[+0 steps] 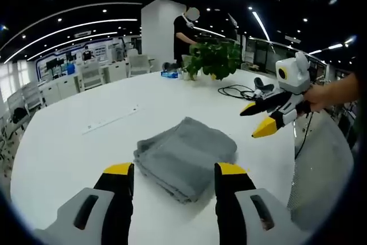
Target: Fold the towel on the table until its edges align and the towel forms a compact rectangular stack.
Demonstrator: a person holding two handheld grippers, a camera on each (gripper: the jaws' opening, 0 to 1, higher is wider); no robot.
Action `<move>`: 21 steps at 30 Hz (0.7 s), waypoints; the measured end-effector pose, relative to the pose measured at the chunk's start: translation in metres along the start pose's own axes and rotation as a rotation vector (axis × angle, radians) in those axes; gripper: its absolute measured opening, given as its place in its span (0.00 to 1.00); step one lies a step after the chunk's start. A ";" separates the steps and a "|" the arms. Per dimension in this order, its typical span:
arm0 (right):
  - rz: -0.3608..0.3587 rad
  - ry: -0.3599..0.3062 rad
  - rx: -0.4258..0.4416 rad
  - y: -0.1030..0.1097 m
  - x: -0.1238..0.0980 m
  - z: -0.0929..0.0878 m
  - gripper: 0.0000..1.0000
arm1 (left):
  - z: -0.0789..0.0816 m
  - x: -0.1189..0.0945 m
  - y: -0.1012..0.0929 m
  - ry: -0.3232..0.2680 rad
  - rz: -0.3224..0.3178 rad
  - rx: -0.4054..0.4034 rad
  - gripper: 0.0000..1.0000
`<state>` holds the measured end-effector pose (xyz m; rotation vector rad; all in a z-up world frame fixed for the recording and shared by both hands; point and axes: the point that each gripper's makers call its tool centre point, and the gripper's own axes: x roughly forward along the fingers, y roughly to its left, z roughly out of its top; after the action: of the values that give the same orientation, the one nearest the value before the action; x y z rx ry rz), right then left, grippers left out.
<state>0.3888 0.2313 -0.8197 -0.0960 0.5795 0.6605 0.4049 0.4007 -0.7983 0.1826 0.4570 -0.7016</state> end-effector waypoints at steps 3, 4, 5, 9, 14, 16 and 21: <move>0.007 -0.011 -0.015 0.011 -0.006 -0.004 0.63 | -0.007 -0.009 -0.012 -0.012 -0.006 -0.014 0.69; 0.014 -0.013 -0.020 0.016 -0.008 -0.006 0.64 | -0.009 -0.011 -0.015 -0.015 -0.008 -0.022 0.71; 0.022 -0.014 -0.025 0.020 -0.010 -0.009 0.64 | -0.010 -0.013 -0.017 -0.020 -0.009 -0.028 0.73; 0.047 -0.005 -0.026 0.037 -0.021 -0.026 0.65 | -0.021 -0.023 -0.031 -0.032 -0.014 -0.044 0.79; 0.049 0.000 0.018 0.045 -0.034 -0.043 0.65 | -0.029 -0.030 -0.044 -0.043 -0.010 -0.069 0.81; 0.039 0.001 0.020 0.045 -0.040 -0.048 0.65 | -0.031 -0.032 -0.049 -0.039 -0.013 -0.060 0.82; 0.030 0.009 0.037 0.045 -0.047 -0.056 0.64 | -0.035 -0.033 -0.055 -0.045 -0.017 -0.071 0.82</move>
<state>0.3047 0.2263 -0.8370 -0.0554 0.6022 0.6783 0.3345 0.3887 -0.8143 0.0959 0.4407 -0.7038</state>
